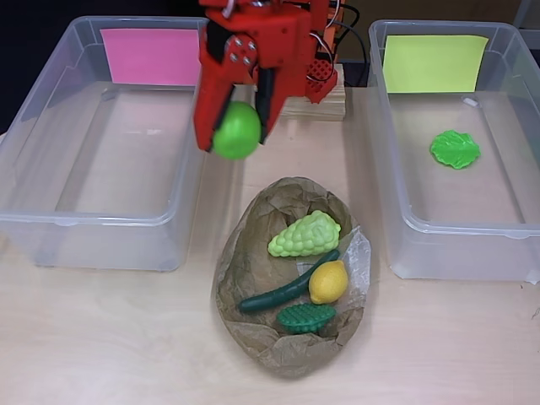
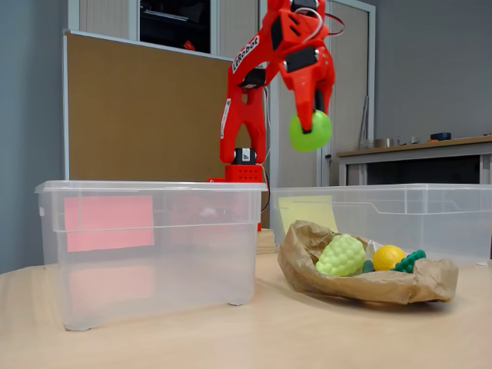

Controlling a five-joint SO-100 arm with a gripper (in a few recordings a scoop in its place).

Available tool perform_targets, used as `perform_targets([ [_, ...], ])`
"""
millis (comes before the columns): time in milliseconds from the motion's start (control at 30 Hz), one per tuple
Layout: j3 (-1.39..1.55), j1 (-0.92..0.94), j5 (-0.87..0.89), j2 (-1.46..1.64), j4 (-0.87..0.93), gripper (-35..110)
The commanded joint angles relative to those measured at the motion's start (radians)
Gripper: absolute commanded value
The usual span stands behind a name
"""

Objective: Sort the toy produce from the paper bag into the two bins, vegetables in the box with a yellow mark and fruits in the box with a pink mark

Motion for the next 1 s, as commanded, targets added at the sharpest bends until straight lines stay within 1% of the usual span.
perform_targets([
  [0,0.12,0.235,0.044,0.202,0.057,16],
  [100,0.166,0.433,0.026,0.249,0.086,16],
  [200,0.206,0.62,0.021,0.239,0.077,17],
  [333,0.342,0.836,0.04,0.195,-0.009,18],
  [433,0.436,0.931,0.067,0.153,-0.089,19],
  [533,0.512,0.986,0.091,0.101,-0.173,22],
  [733,0.661,0.98,0.184,-0.006,-0.337,27],
  [867,0.68,0.969,0.198,-0.074,-0.359,31],
  [967,0.686,0.971,0.199,-0.106,-0.365,39],
])
